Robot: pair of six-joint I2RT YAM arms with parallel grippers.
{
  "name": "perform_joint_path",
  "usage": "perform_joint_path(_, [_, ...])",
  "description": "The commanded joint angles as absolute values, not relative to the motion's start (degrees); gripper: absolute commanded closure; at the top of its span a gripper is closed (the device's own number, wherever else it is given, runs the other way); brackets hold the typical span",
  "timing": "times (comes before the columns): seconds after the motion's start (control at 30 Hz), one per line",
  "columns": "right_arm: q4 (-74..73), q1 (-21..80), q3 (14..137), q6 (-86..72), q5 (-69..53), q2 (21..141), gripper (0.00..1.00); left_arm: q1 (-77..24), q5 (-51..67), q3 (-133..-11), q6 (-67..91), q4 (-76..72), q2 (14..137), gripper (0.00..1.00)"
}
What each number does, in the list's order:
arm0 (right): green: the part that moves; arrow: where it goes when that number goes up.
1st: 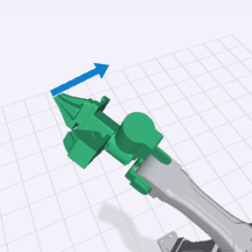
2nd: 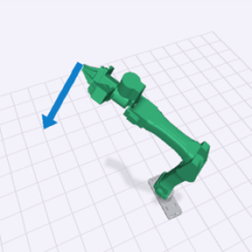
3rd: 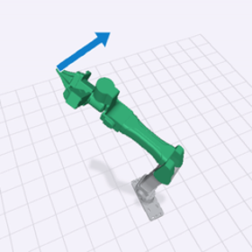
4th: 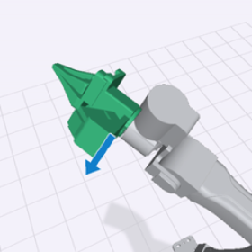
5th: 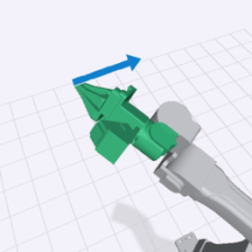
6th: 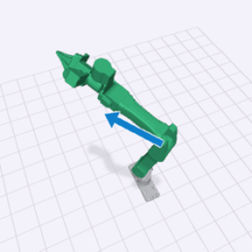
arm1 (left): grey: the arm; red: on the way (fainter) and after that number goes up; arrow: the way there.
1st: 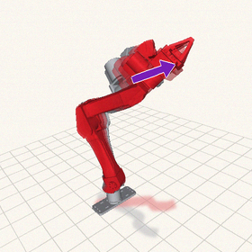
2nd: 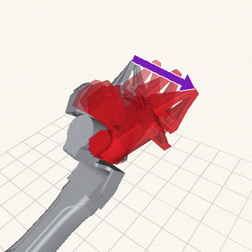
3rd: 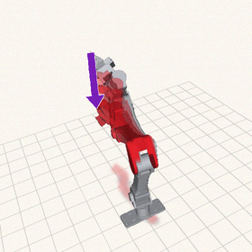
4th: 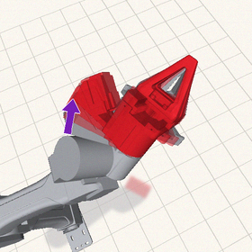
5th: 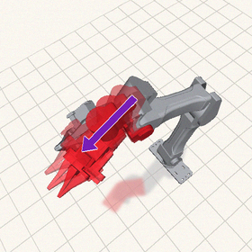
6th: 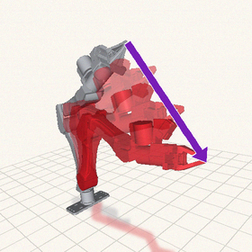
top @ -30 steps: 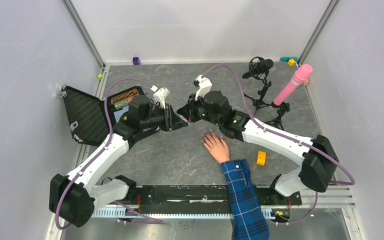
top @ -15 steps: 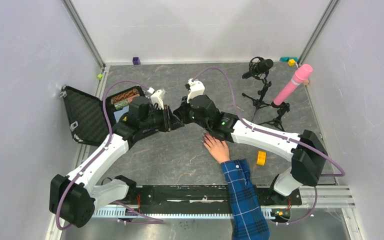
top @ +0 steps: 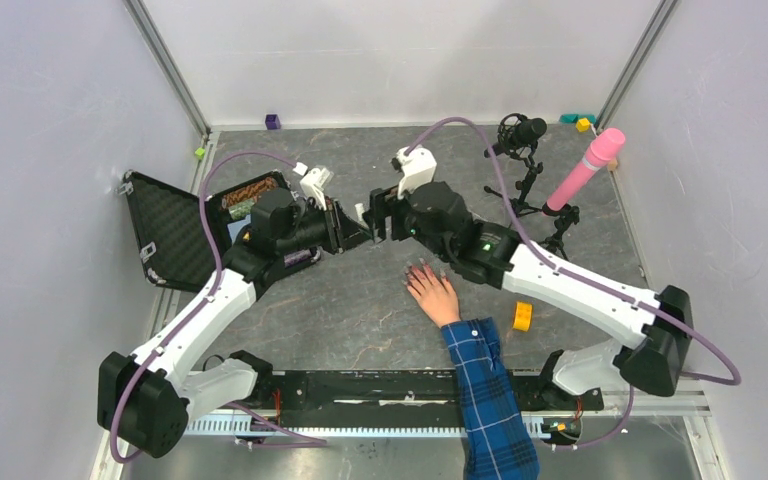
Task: Paint the nails
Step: Screw the nail polish bottle.
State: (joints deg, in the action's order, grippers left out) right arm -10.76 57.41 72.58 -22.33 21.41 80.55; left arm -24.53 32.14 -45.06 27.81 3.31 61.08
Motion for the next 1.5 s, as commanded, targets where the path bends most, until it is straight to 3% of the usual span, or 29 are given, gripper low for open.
perform_joint_path(0.0, [-15.04,50.36,73.71,-20.58,16.14,76.05,0.2,-24.63,36.38,-47.38,28.5,-3.93,59.83,0.98])
perform_joint_path(0.27, [-9.09,37.45,68.2,-18.36,-9.8,69.86,0.05,-24.73,50.32,-48.03,29.53,-9.91,61.16,0.98])
perform_joint_path(0.43, [7.02,31.32,61.26,-25.12,-33.3,66.6,0.04,-25.07,60.34,-46.61,34.05,-19.61,60.5,0.98])
perform_joint_path(0.53, [14.64,31.28,59.17,-28.78,-38.94,65.61,0.07,-25.38,62.73,-46.37,35.11,-21.92,60.22,0.98])
perform_joint_path(0.8, [35.33,32.13,53.97,-42.6,-47.85,66.67,0.14,-27.37,66.85,-45.93,38.12,-26.63,60.7,0.98])
perform_joint_path(1.23, [36.47,37.02,56.28,-44.18,-51.49,71.62,0.3,-29.74,68.12,-45.99,37.97,-26.63,61.14,0.98])
perform_joint_path(1.47, [41.87,37.7,55.35,-47.91,-52.85,72.91,0.46,-29.94,68.2,-45.99,38.15,-26.62,61.5,0.98])
